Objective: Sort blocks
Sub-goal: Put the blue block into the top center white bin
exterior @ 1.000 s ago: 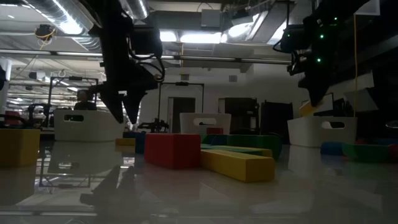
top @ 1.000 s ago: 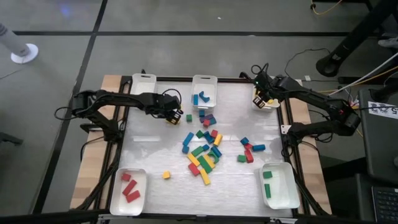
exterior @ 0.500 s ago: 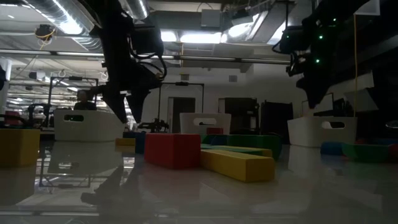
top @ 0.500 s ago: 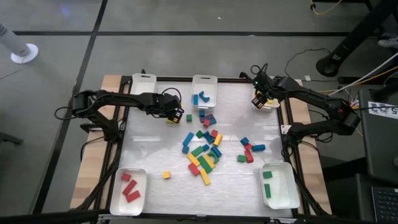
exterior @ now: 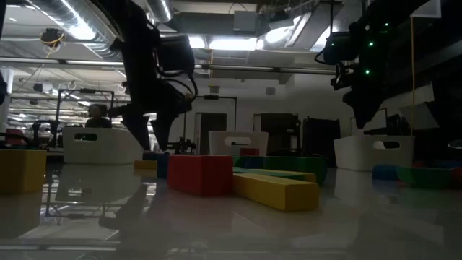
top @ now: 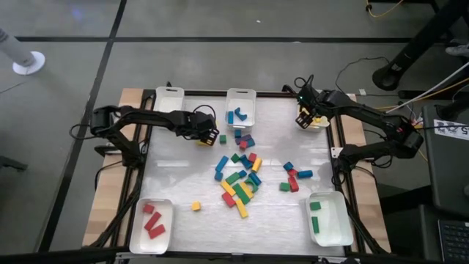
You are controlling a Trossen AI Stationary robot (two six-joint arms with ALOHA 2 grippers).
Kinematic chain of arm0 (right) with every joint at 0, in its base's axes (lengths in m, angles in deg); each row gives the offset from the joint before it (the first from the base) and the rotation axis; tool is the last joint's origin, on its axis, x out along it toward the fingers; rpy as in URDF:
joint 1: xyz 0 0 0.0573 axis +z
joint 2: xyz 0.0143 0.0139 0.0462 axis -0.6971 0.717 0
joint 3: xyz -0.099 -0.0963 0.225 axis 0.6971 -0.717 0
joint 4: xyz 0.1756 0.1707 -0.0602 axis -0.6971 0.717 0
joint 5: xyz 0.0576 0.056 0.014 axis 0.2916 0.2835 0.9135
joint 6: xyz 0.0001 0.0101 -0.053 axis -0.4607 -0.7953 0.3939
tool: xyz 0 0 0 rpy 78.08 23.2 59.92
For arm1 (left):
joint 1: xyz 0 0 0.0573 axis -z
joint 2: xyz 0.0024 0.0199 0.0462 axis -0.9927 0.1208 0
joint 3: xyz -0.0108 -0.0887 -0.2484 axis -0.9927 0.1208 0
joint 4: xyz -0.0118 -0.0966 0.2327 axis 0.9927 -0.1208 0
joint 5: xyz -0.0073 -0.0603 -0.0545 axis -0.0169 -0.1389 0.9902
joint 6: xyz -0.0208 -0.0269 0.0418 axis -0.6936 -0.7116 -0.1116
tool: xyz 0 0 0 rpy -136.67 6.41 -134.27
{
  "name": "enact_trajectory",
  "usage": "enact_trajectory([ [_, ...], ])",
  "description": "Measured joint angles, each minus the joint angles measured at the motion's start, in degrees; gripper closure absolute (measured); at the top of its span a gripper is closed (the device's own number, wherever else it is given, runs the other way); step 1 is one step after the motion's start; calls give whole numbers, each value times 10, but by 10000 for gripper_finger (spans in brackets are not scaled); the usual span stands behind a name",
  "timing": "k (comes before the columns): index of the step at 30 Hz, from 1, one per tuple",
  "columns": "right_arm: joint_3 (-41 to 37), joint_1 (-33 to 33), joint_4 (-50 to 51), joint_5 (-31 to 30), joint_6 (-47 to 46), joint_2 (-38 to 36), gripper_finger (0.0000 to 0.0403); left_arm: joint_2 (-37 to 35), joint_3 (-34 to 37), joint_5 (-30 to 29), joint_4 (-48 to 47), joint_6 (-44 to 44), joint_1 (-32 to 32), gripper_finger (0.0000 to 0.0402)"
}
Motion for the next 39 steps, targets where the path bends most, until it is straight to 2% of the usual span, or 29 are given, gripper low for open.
enact_trajectory([
  [14, 0, 0, -8, 7, 0, 0, 123, 58, 0, -7, 14, 7, -7, 202],
  [23, 0, 0, -11, 9, 0, 0, 123, 58, -1, -12, 33, 52, -7, 283],
  [28, 0, 0, -12, 82, 0, 0, 123, 58, -6, -10, 28, 70, -5, 283],
  [33, 0, 0, -18, 164, 0, 0, 123, 58, -35, 19, 29, 105, -5, 283],
  [39, 0, 0, -43, 221, 0, 0, 123, 50, -75, 63, 24, 146, -4, 283],
])
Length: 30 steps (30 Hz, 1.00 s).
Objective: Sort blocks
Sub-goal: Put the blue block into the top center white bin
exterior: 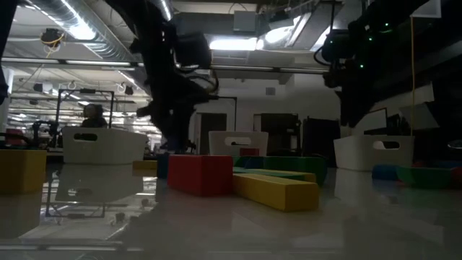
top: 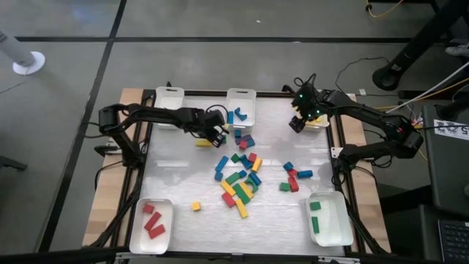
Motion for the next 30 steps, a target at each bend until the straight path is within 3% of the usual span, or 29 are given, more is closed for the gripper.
enact_trajectory([
  [8, 0, 0, -35, 79, 2, 0, 123, -64, -23, 48, 4, 8, 0, 282],
  [15, 0, 14, -92, 194, 15, 0, 123, -85, -24, 48, 146, 41, -1, 280],
  [22, 0, 112, -148, 190, 34, 3, 123, -38, -24, 31, 318, 172, -4, 278],
  [30, 0, 244, -167, 121, 38, 20, 123, 8, -24, -16, 343, 256, -16, 248],
])
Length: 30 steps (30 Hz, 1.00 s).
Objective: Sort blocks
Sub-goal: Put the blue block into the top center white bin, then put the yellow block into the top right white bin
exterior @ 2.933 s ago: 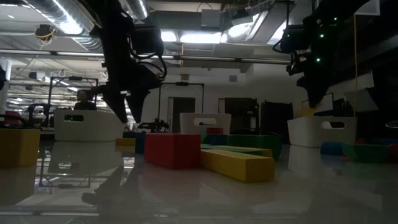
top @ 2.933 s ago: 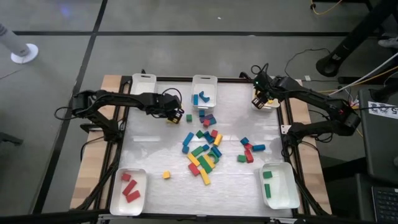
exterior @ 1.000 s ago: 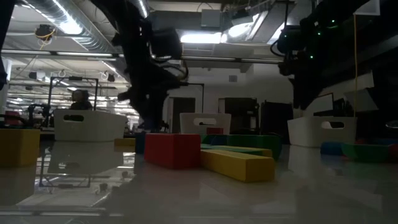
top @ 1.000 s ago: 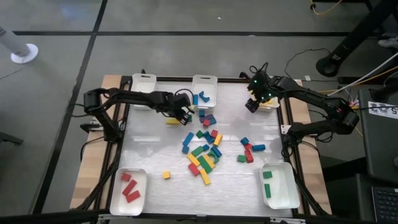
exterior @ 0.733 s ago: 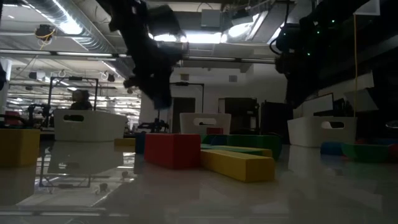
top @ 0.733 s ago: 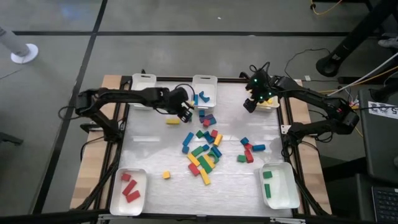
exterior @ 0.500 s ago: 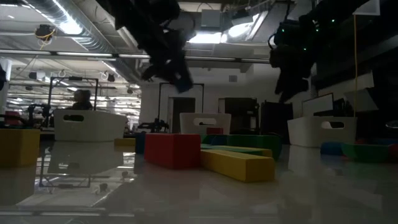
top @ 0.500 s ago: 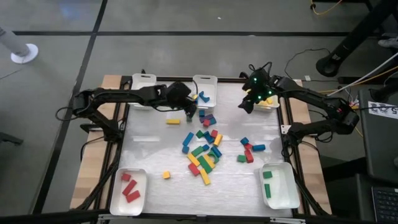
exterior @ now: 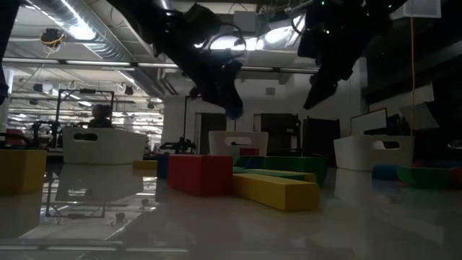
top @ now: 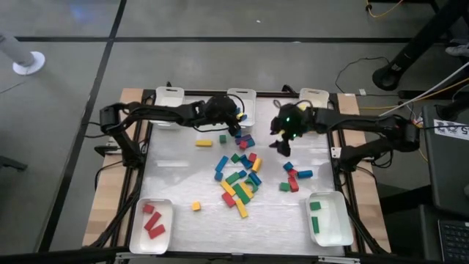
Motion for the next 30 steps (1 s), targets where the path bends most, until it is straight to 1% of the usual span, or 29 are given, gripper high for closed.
enact_trajectory([
  [3, 0, 41, -8, -28, 0, 18, 123, 13, 0, -7, 2, 7, -5, 232],
  [5, 0, 67, -30, -41, 2, 34, 123, 19, 0, -11, 2, 7, -7, 221],
  [9, 0, 106, -57, -67, 37, 72, 123, 20, 0, -12, 1, -3, -10, 200],
  [14, 0, 142, -79, -75, 92, 122, 123, 11, 0, -9, -4, -28, -7, 193],
  [17, 0, 158, -93, -82, 128, 149, 123, 9, 0, -6, -17, -20, -3, 192],
  [21, 0, 174, -109, -125, 165, 177, 123, 6, 0, -5, -44, -20, 3, 192],
  [23, 0, 180, -120, -137, 178, 188, 123, 6, 0, -5, -62, -19, 7, 192],
  [30, 0, 180, -130, -137, 203, 218, 123, 6, 0, -5, -116, -20, 19, 192],
])
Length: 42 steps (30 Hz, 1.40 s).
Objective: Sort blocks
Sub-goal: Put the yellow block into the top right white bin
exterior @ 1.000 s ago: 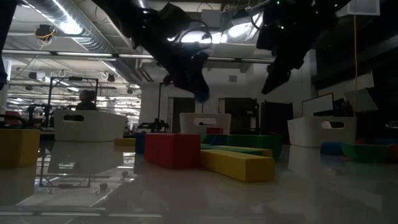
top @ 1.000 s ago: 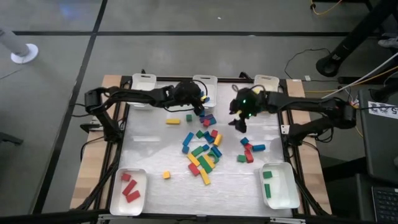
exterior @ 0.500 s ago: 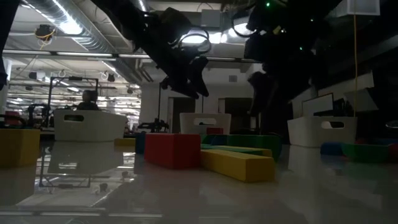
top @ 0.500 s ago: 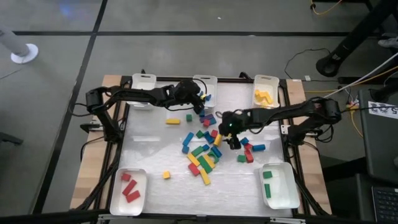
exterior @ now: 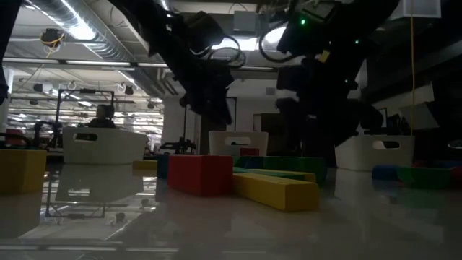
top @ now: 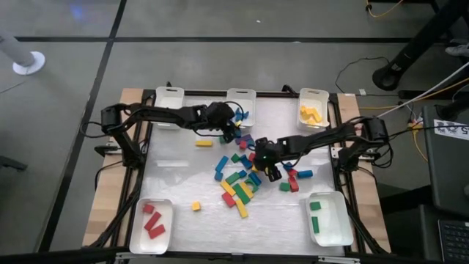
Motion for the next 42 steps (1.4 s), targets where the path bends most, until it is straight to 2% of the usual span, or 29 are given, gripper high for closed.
enact_trajectory([
  [16, 2, 0, 1, 14, -29, 41, 131, 0, 0, 0, -66, 0, 49, 192],
  [30, 1, 0, 2, 33, -45, 42, 269, 0, 0, 0, -145, -45, 120, 192],
  [33, 1, 0, 2, 39, -50, 42, 270, 0, 0, 0, -157, -63, 135, 192],
  [39, 1, 0, 1, 42, -52, 43, 234, 0, 0, 0, -174, -75, 158, 192],
  [42, 1, 0, 1, 42, -52, 43, 238, 0, 0, 0, -184, -86, 165, 192],
])
